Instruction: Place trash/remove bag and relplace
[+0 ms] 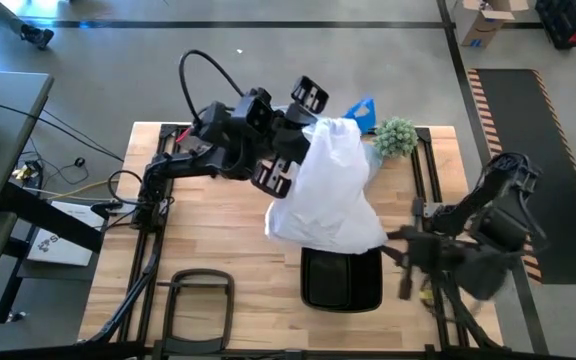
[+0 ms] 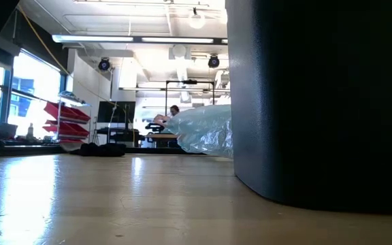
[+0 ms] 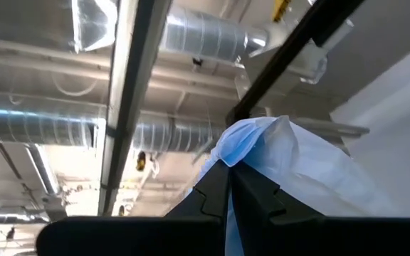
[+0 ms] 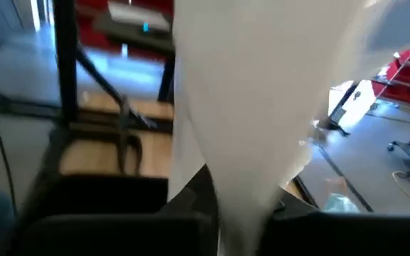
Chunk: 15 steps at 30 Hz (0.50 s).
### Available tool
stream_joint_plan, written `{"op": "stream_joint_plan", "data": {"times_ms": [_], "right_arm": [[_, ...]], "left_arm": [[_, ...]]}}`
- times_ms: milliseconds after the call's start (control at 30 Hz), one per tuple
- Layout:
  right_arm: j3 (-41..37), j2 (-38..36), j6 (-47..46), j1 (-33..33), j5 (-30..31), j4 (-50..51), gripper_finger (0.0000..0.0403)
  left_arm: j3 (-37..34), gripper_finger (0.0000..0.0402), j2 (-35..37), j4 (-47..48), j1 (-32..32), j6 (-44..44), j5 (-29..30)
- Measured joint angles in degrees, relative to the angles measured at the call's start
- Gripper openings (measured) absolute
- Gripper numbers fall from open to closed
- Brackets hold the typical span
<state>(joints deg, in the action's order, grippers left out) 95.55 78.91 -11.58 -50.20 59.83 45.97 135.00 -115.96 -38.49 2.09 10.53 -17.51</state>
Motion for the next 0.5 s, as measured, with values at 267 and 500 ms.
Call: {"op": "stream_joint_plan", "data": {"times_ms": [267, 500], "right_arm": [[1.2, 2.0, 0.4, -11.7, 11.5, -5.8, 0.0000], [1.1, 2.5, 0.1, -10.9, 4.1, -4.4, 0.0000]], "left_arm": [[0.0, 0.0000, 0.0, 4.5, -0.7, -0.7, -1.6], [0.0, 0.0000, 0.0, 4.8, -1.0, -0.7, -1.5]]}}
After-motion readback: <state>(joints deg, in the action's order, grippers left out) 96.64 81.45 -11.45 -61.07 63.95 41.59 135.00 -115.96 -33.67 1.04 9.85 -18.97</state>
